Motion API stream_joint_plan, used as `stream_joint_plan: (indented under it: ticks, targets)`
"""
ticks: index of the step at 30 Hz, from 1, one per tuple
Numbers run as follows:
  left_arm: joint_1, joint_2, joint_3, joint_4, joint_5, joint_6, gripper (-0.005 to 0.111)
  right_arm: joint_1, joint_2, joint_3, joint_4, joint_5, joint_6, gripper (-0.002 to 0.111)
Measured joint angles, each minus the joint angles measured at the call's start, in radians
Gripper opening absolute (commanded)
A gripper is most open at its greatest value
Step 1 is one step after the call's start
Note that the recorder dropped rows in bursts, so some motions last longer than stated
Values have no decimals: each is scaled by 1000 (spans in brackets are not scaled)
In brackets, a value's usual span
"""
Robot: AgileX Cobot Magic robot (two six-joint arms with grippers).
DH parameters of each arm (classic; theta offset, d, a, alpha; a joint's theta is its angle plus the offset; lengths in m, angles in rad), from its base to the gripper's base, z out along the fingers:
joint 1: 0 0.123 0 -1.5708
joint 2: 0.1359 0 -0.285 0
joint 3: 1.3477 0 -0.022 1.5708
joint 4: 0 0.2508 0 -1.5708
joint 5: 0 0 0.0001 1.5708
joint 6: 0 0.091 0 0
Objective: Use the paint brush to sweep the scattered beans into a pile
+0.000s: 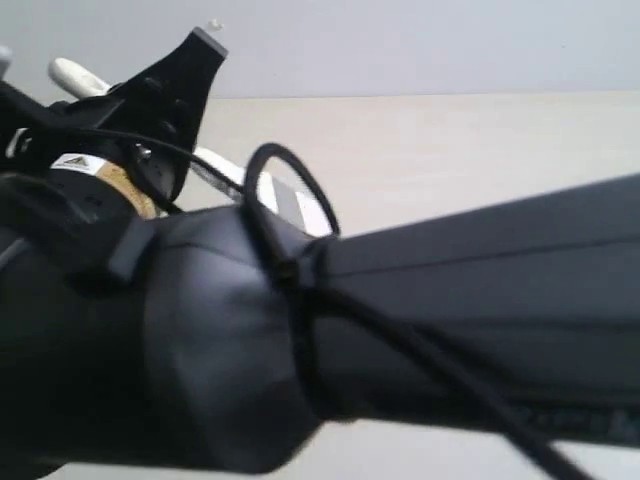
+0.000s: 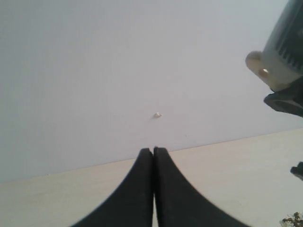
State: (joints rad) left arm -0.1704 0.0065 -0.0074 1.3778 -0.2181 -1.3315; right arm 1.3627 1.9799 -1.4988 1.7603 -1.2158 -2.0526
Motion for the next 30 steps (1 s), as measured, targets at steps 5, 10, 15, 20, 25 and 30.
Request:
stream_joint_plan:
  ticks: [5, 10, 15, 20, 25, 30]
  targets:
    - [0, 0, 0, 0, 0, 0, 0, -79, -51, 111, 4, 0, 4, 0]
    - [0, 0, 0, 0, 0, 0, 0, -169, -128, 202, 4, 0, 4, 0]
    - [0, 0, 0, 0, 0, 0, 0, -304, -185, 276, 2, 0, 18, 0]
    - [0, 0, 0, 0, 0, 0, 0, -456, -231, 363, 2, 9, 65, 0]
    - [0, 0, 0, 0, 0, 0, 0, -616, -305, 440, 2, 186, 126, 0]
    - [0, 0, 0, 0, 0, 0, 0, -757, -372, 487, 2, 528, 225, 0]
